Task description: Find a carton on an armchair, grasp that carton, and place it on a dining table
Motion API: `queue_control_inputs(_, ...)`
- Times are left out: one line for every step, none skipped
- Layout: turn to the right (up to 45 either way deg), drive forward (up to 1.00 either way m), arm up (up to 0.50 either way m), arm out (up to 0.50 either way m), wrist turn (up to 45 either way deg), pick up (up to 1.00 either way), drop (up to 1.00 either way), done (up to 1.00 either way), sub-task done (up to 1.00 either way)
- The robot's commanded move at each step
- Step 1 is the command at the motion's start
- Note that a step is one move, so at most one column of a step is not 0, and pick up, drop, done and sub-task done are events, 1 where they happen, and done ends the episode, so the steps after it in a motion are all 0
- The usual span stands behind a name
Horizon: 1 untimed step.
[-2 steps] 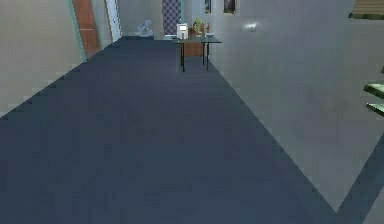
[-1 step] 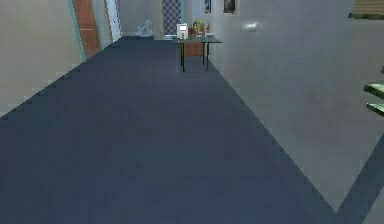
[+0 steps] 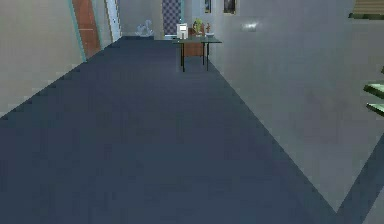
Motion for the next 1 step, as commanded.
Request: queue_control_inputs(0.0, 0.0, 0.0, 0.0, 45.0, 0.0, 0.0, 0.0, 0.0)
